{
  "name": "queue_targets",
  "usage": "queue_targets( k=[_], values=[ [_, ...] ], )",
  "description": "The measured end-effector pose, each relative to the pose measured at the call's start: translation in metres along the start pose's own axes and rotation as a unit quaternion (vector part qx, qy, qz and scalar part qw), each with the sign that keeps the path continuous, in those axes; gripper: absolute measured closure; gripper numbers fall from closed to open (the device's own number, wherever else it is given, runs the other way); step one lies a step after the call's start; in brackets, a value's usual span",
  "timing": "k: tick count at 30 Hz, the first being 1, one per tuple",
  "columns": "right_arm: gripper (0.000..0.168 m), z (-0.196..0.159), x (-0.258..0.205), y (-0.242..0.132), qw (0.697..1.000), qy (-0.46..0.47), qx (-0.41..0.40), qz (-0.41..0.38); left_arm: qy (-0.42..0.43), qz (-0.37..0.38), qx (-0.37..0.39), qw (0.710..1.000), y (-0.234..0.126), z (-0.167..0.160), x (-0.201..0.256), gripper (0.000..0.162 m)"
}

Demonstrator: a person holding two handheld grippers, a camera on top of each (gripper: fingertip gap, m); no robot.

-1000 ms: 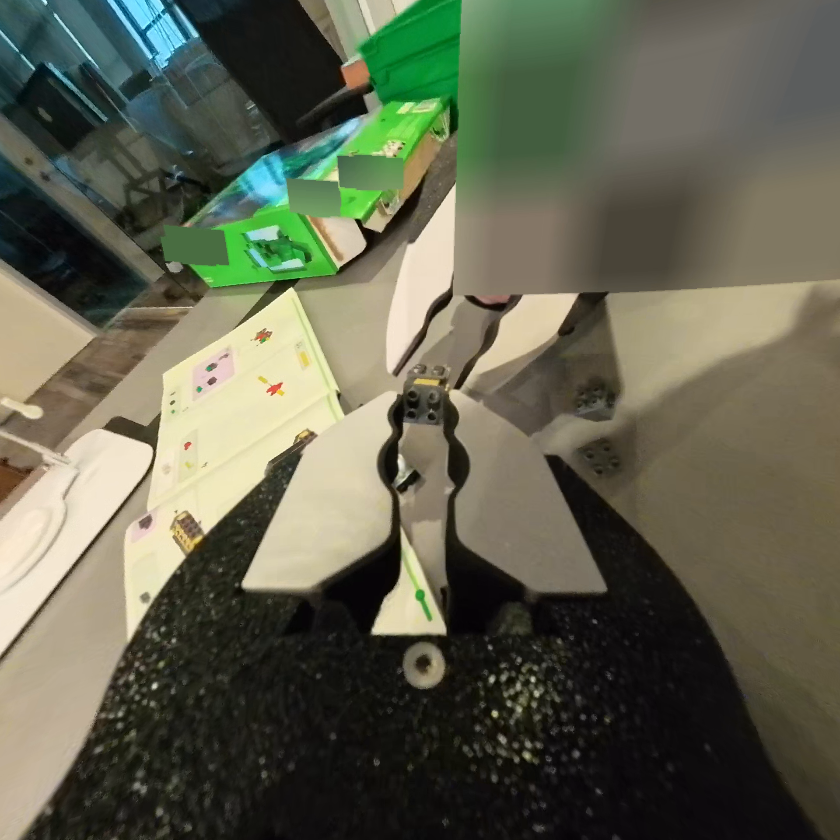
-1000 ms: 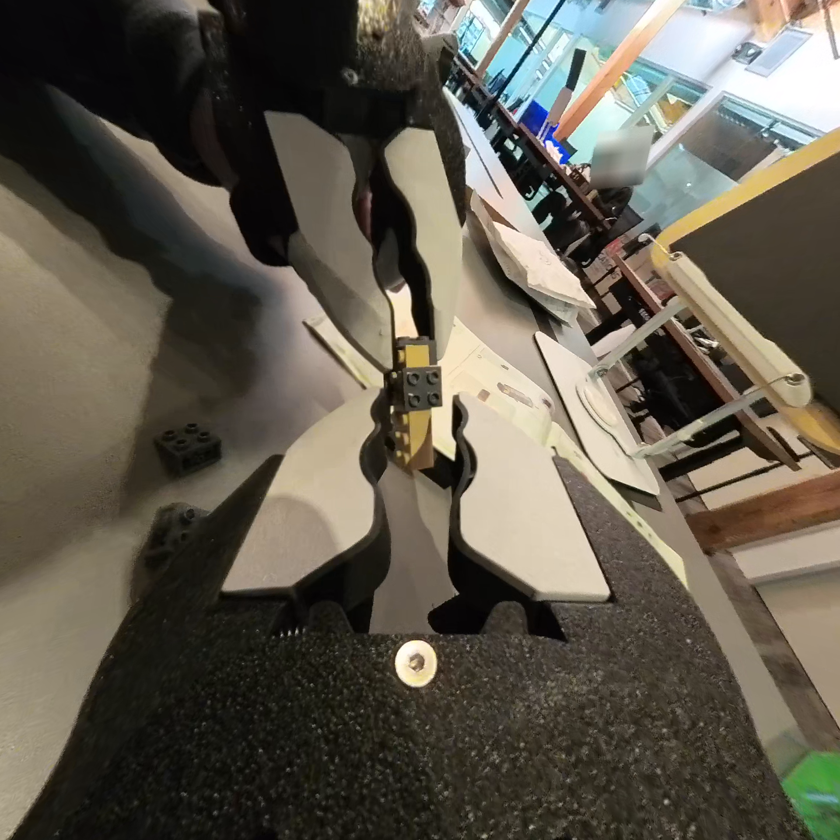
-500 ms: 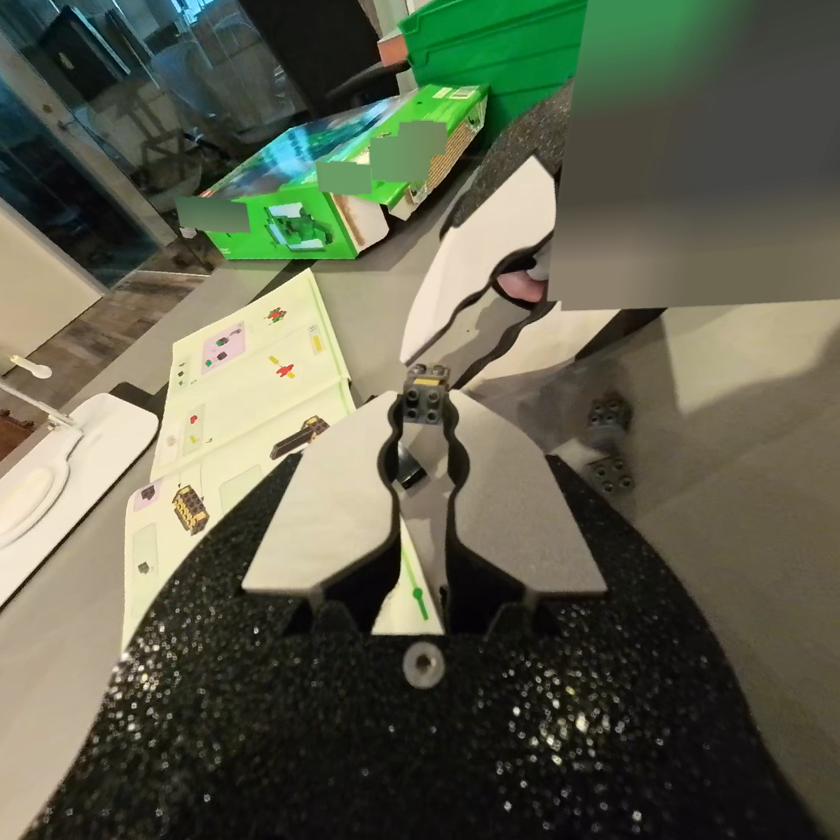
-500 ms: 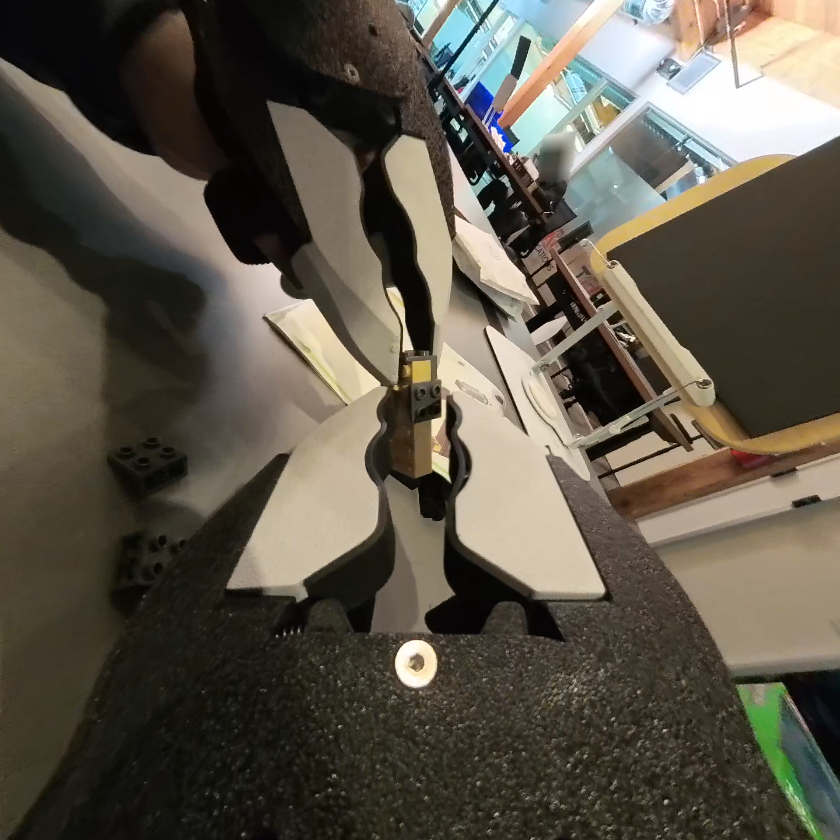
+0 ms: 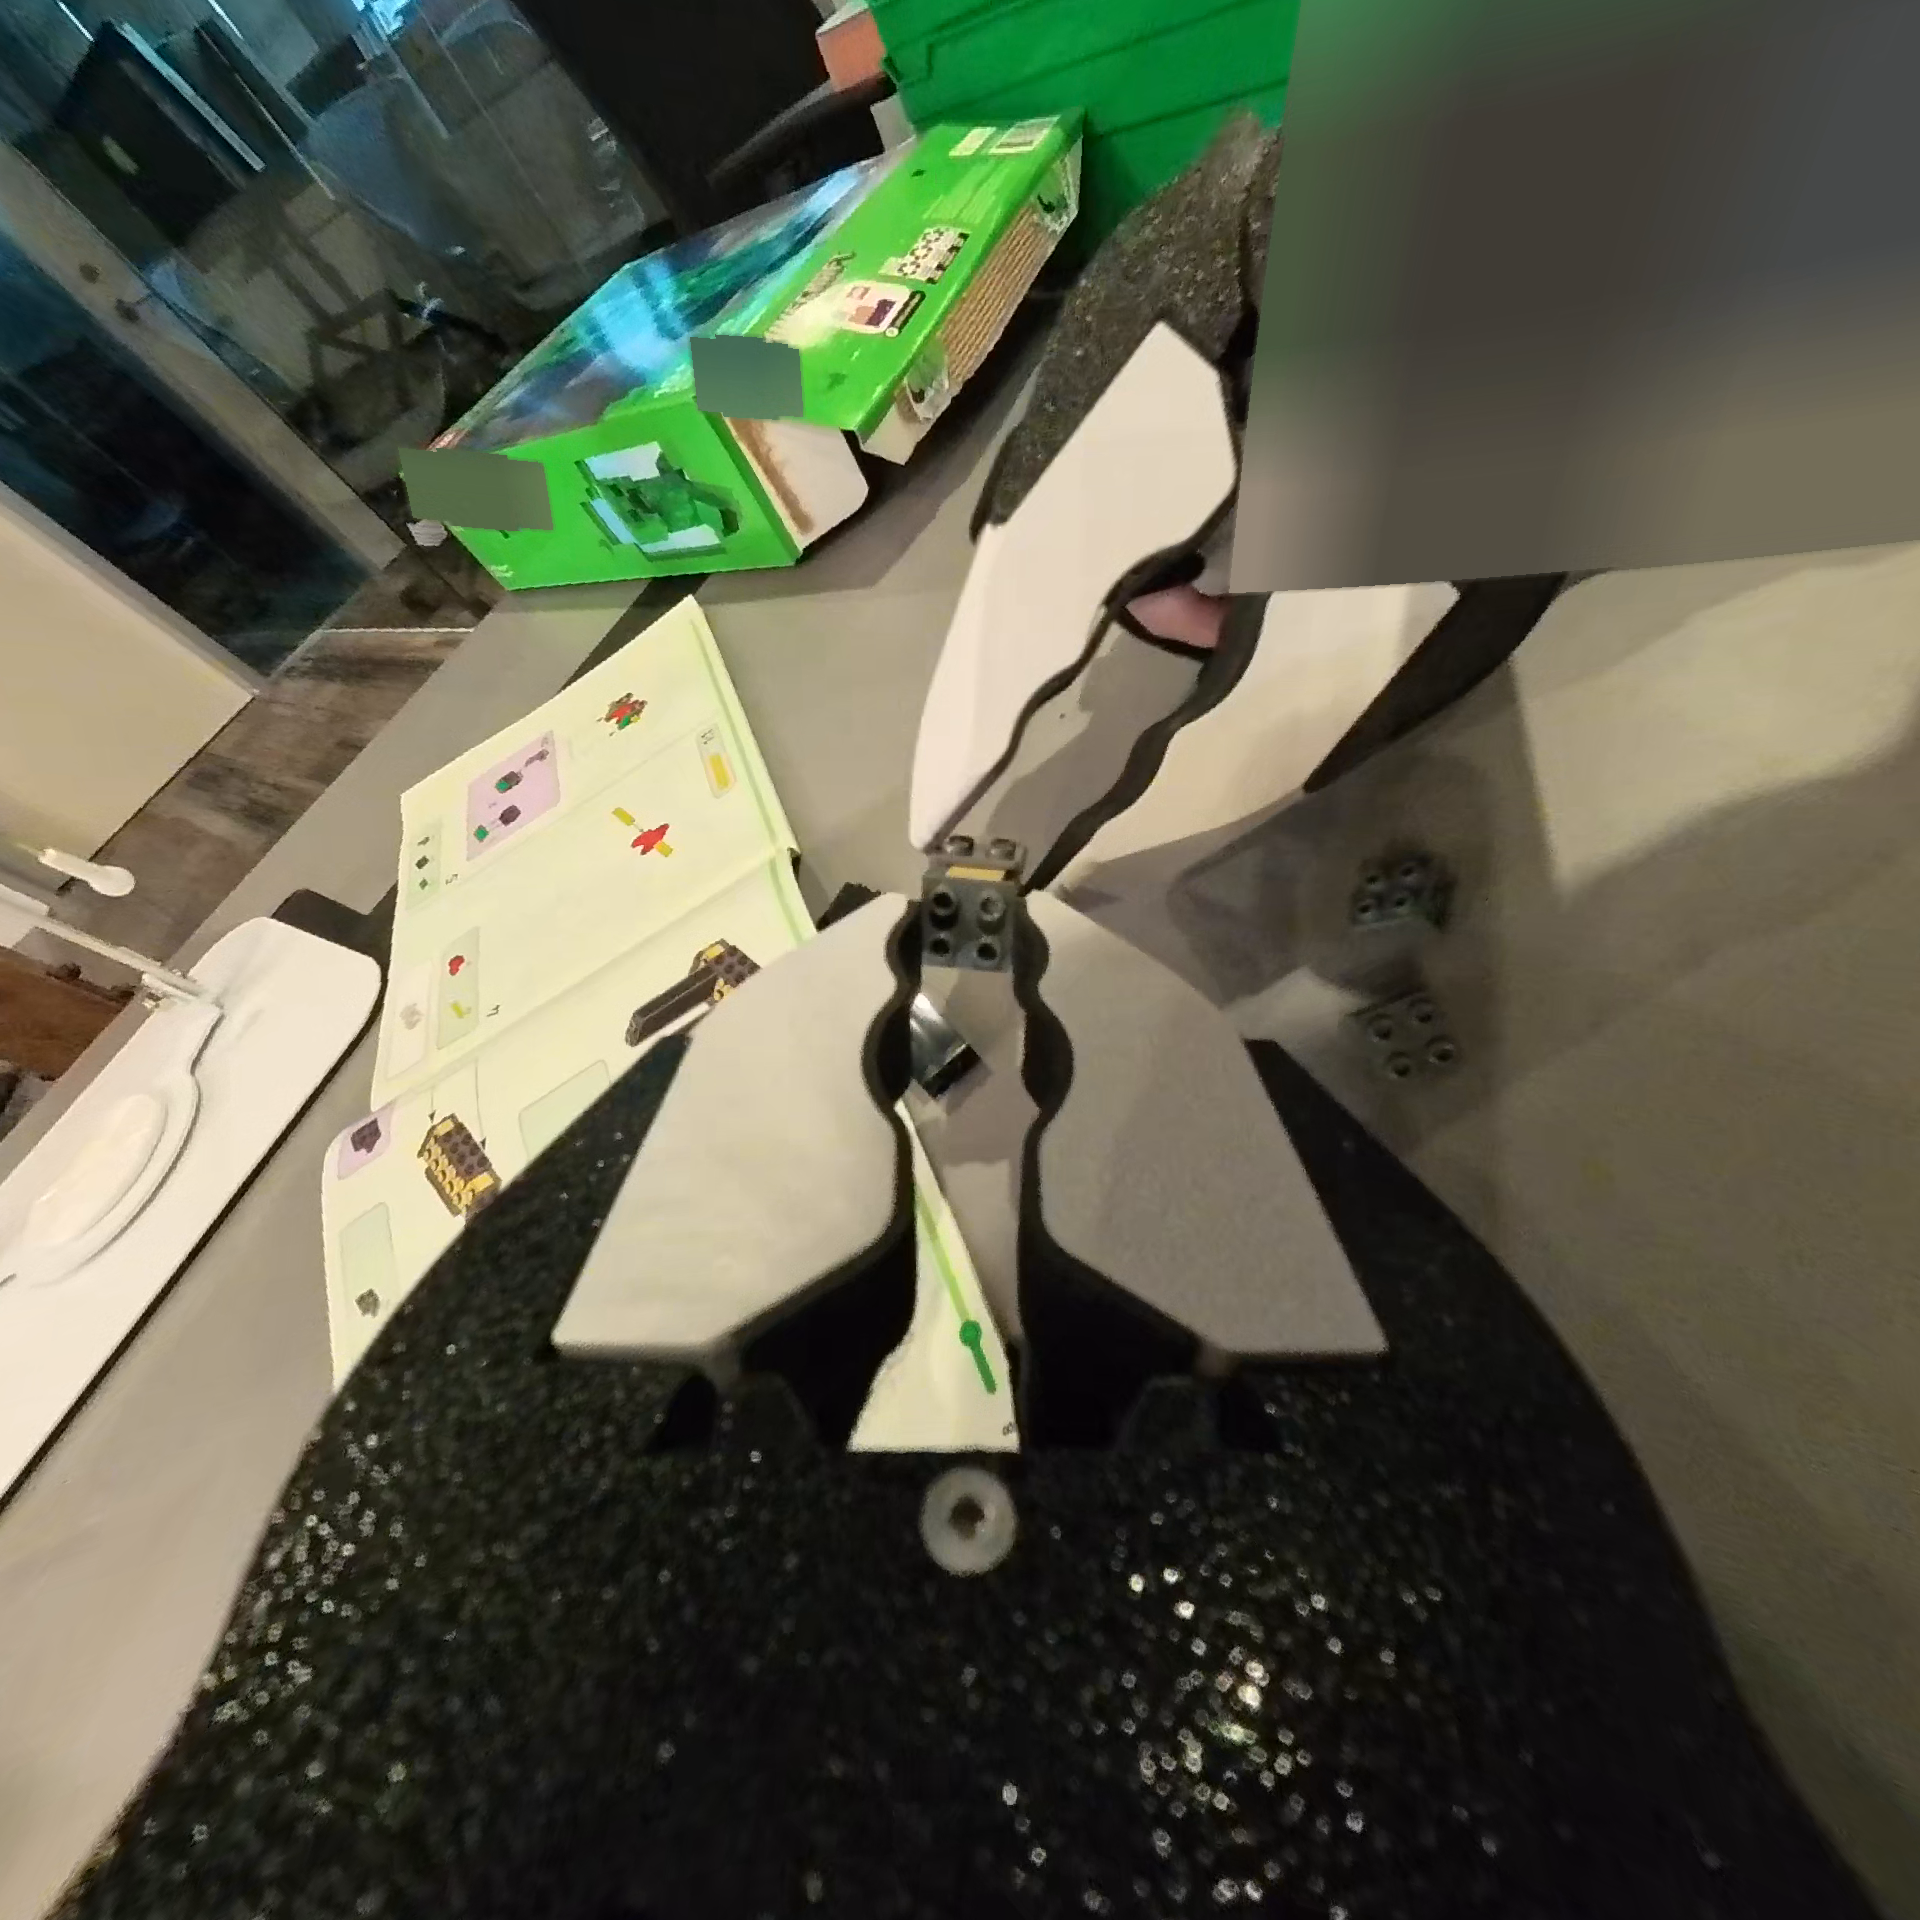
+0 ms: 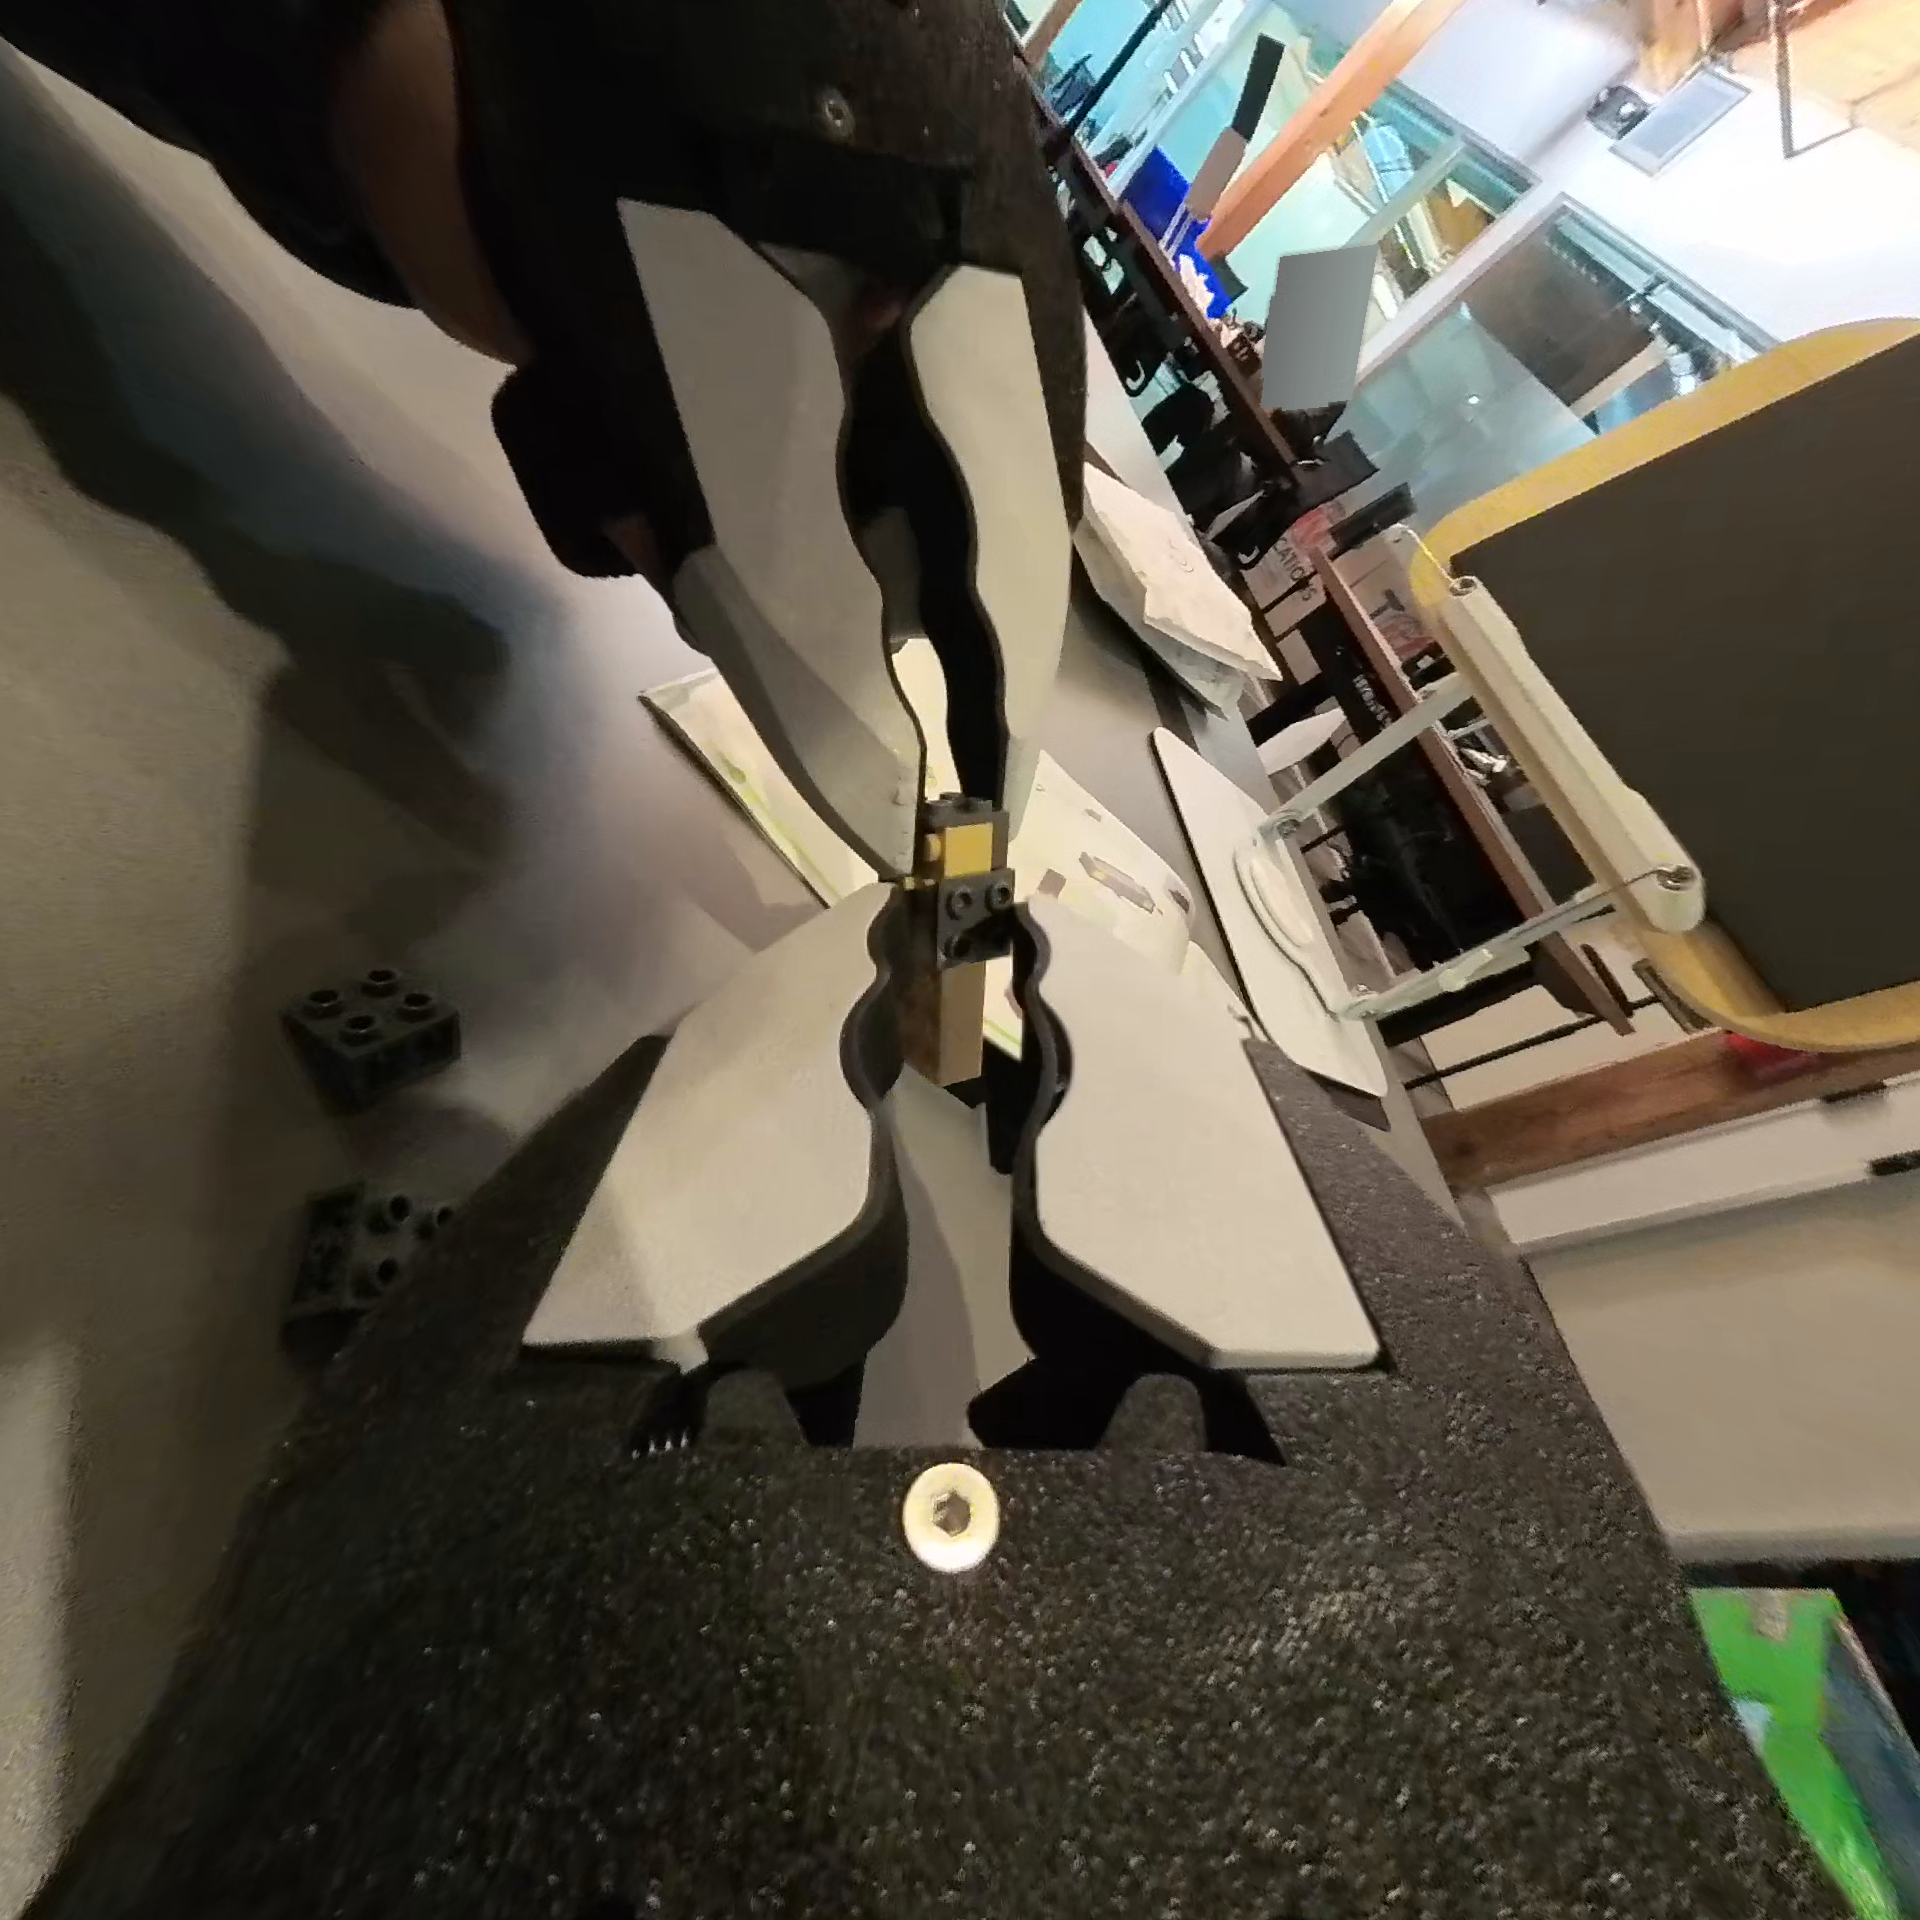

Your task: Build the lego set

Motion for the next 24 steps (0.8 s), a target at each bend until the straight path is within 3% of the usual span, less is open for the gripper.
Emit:
queue_targets(
  k=[24],
  values=[
    [0.154,0.0030,0.0004,-0.0015,0.999,-0.033,-0.024,-0.022,-0.017,0.002,0.018,1.000,-0.0007,0.0022,-0.0014,0.146]
  ],
)
Point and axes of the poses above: each gripper's, where its closed fingertips meet, y out along the fingers, z out of its top, x = y × z across the jaws, the point moved 5 cm from there along -y, back along the fingers, and after that the axes turned 8 degrees about -x, right-handed, at the moved point
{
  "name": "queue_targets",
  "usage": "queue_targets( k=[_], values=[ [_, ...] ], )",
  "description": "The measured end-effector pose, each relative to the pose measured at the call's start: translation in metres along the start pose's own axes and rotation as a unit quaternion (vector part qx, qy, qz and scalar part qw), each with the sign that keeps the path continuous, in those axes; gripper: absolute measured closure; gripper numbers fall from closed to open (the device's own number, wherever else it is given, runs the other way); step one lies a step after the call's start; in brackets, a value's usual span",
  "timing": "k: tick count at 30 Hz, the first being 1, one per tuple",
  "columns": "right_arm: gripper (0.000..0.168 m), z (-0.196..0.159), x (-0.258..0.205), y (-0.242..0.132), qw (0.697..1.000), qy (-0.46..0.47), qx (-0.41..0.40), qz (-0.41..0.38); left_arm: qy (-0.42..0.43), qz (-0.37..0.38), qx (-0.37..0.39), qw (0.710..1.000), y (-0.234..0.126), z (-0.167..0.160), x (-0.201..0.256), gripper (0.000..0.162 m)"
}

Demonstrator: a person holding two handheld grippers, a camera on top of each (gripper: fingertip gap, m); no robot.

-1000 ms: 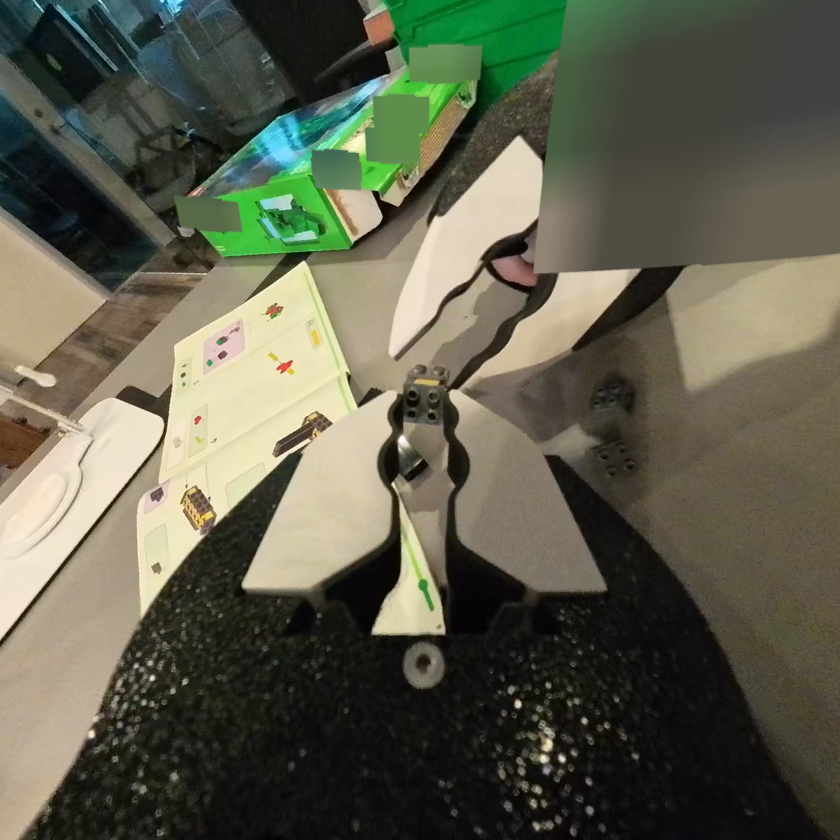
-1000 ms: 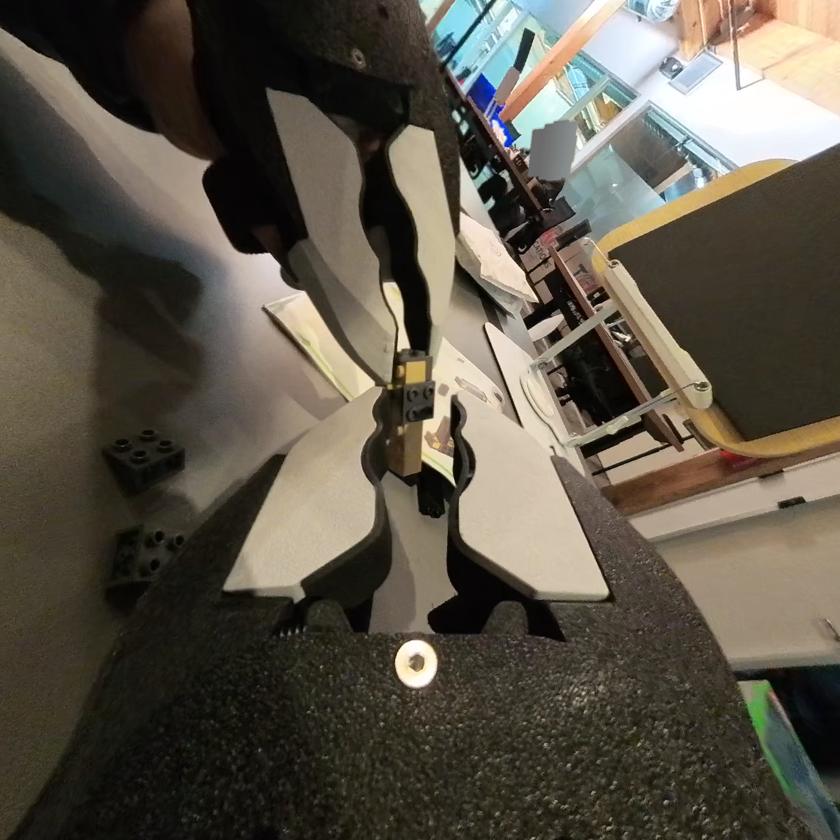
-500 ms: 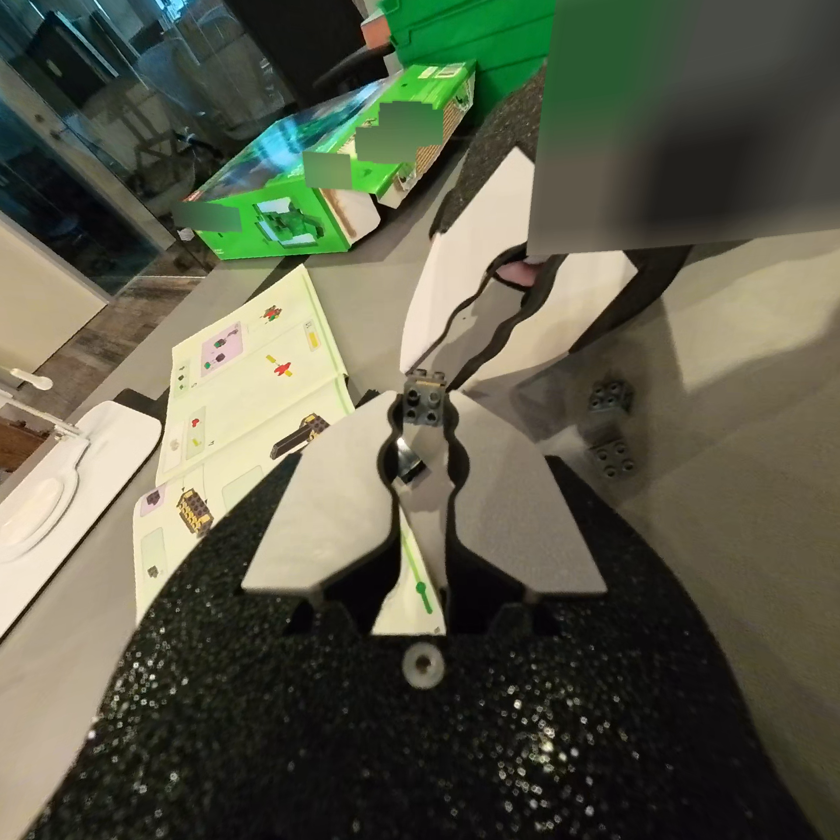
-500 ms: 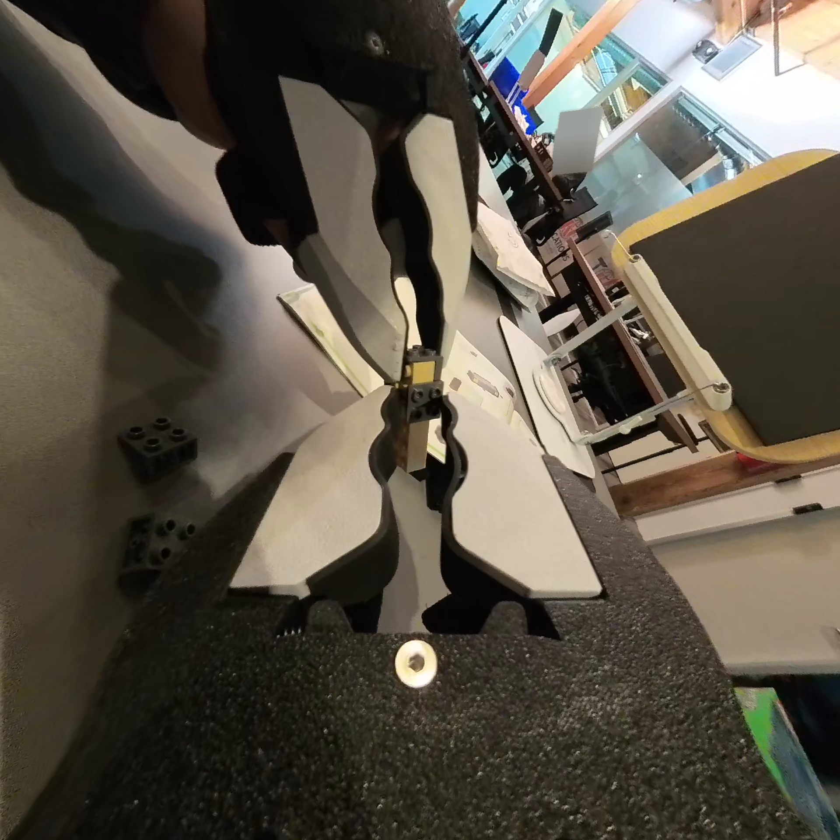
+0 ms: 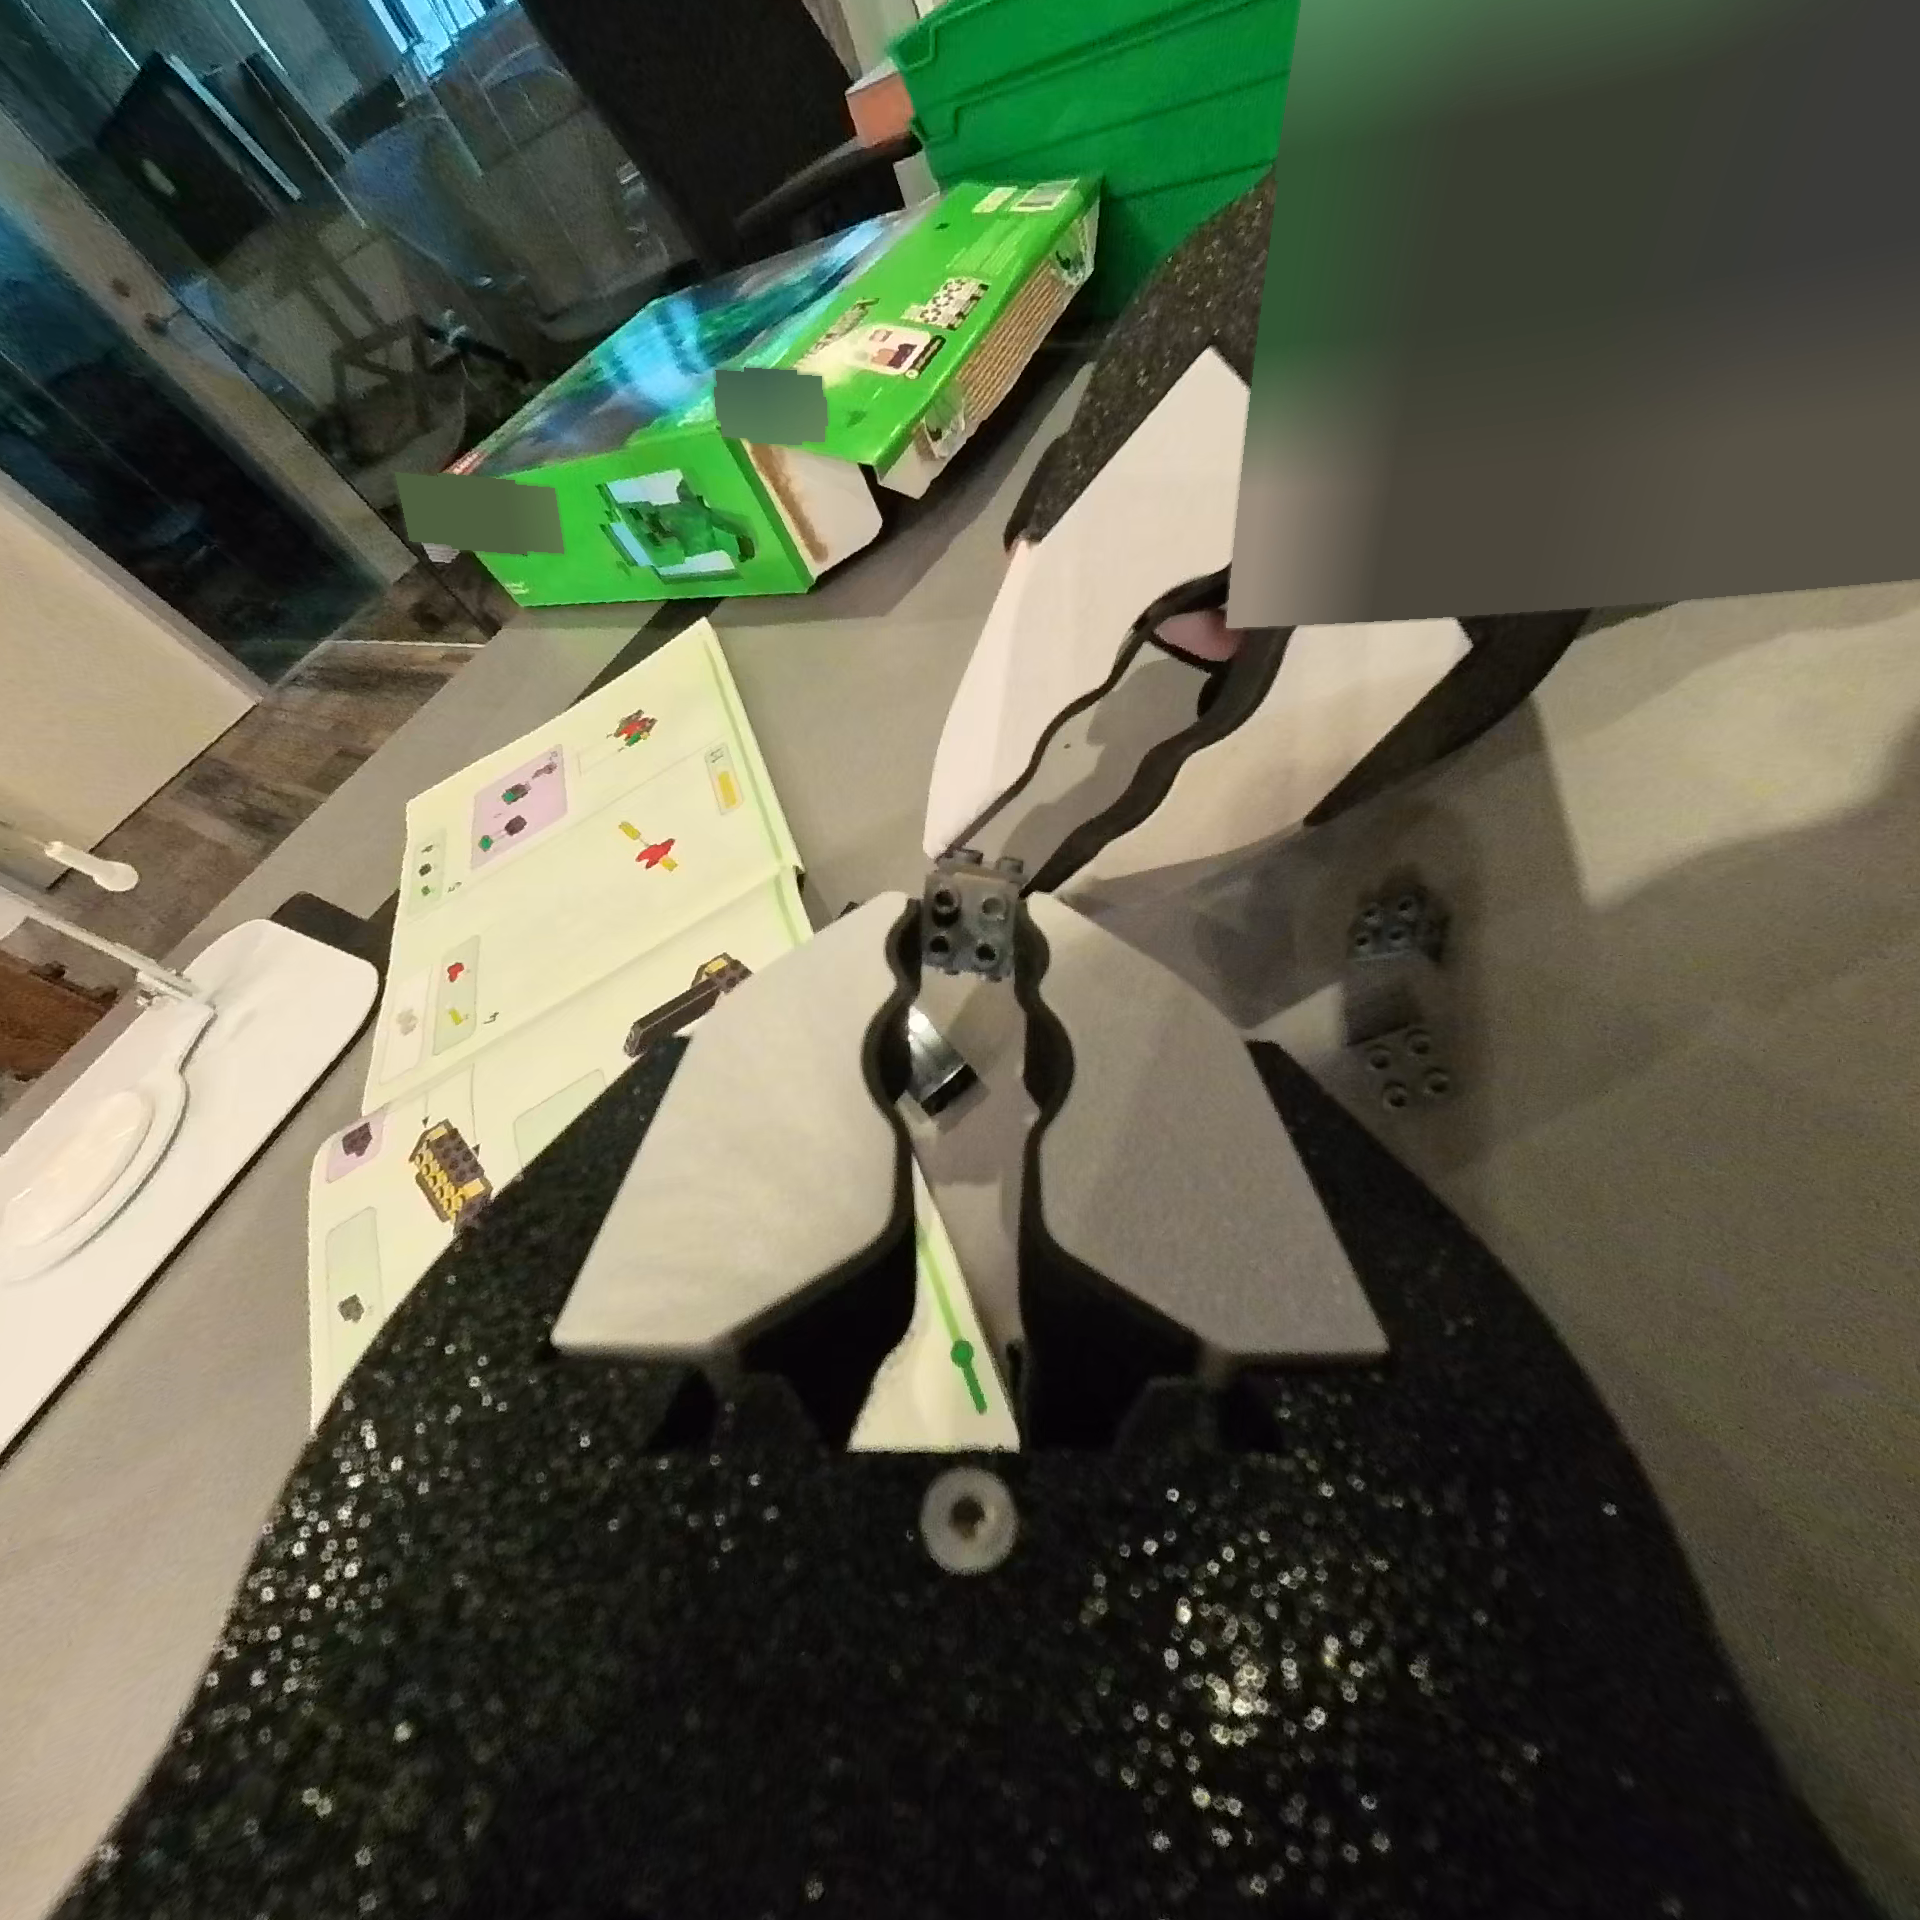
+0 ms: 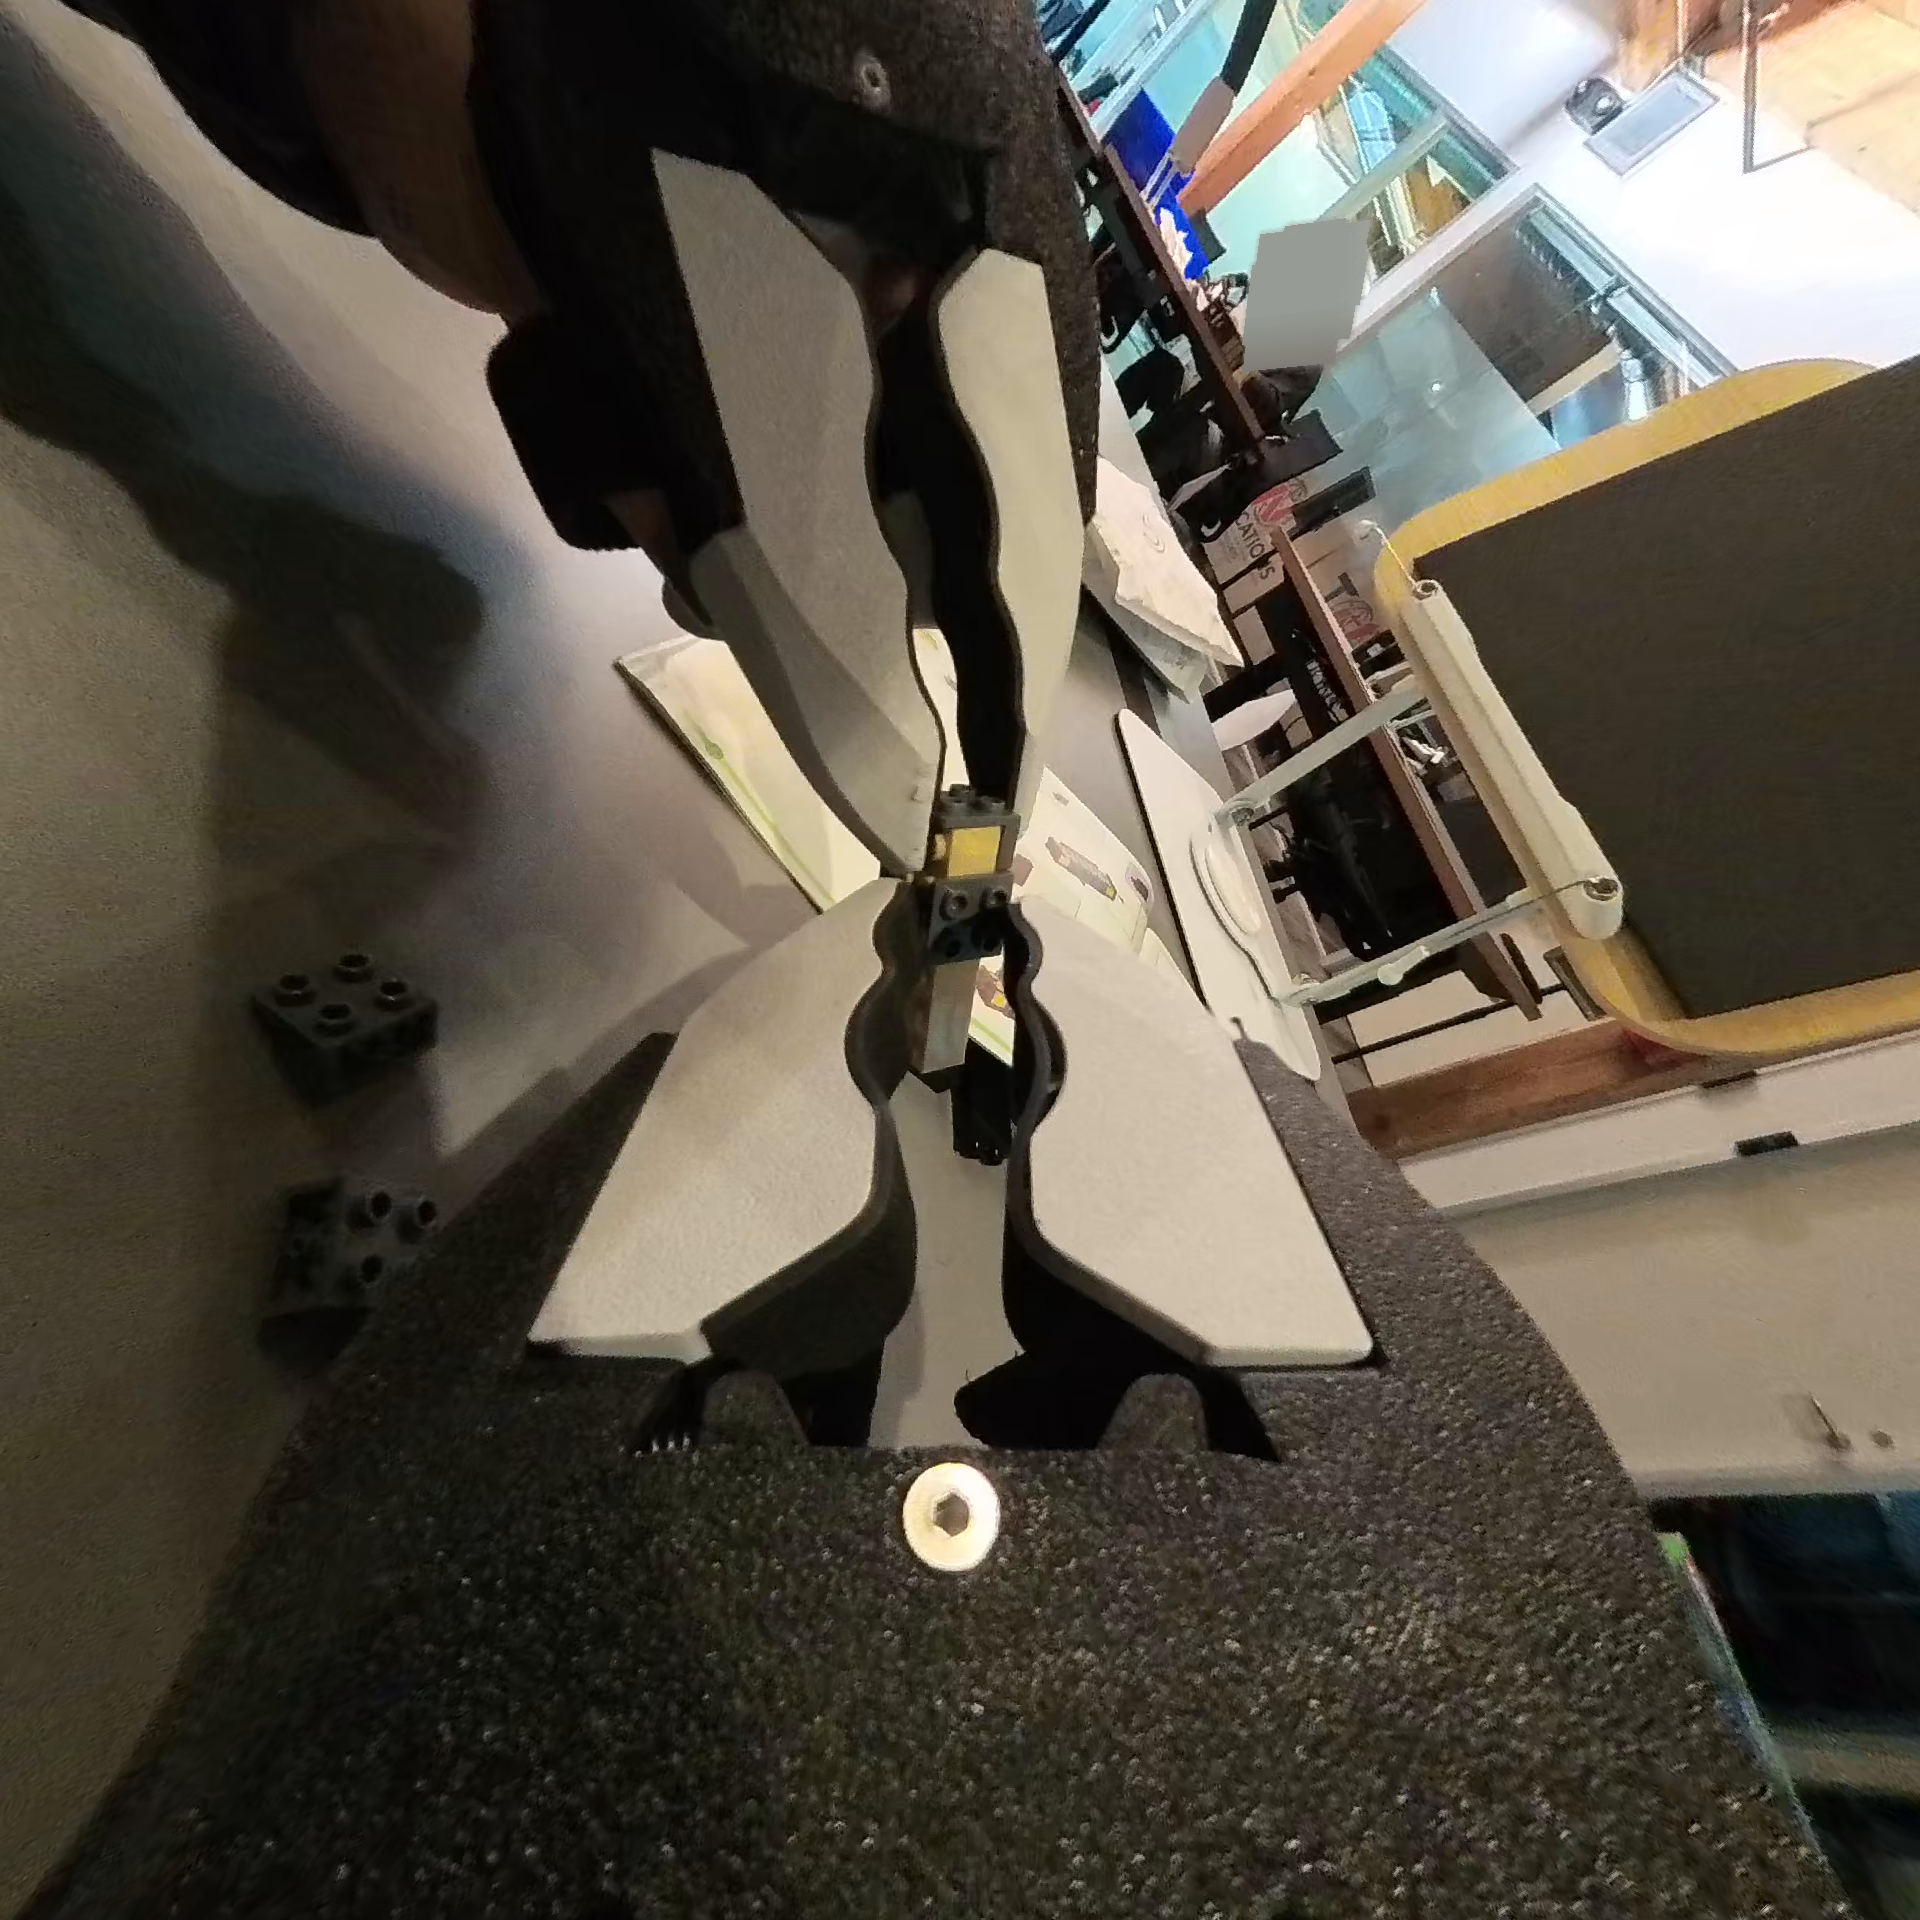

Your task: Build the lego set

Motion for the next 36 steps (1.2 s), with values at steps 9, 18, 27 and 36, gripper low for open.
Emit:
queue_targets(
  k=[9,18,27,36],
  values=[
    [0.154,0.0001,-0.0014,0.0003,1.000,-0.006,-0.003,0.001,0.011,0.000,-0.003,1.000,0.0003,-0.0010,0.0003,0.145],
    [0.154,0.0000,-0.0039,0.0013,1.000,-0.010,-0.003,0.008,0.061,0.020,-0.024,0.998,0.0019,-0.0029,0.0020,0.143],
    [0.154,-0.0003,-0.0040,0.0014,1.000,0.002,-0.006,0.019,0.105,0.044,-0.028,0.993,0.0030,-0.0030,0.0043,0.145],
    [0.154,0.0008,-0.0026,0.0006,0.999,0.030,-0.007,0.033,0.115,0.048,-0.033,0.992,0.0024,-0.0010,0.0045,0.146]
  ],
)
Point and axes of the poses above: each gripper's, where its closed fingertips meet, y out along the fingers, z out of its top, x = y × z across the jaws, the point moved 5 cm from there along -y, back along the fingers, and after that the axes turned 8 degrees about -x, right-handed, at the moved point
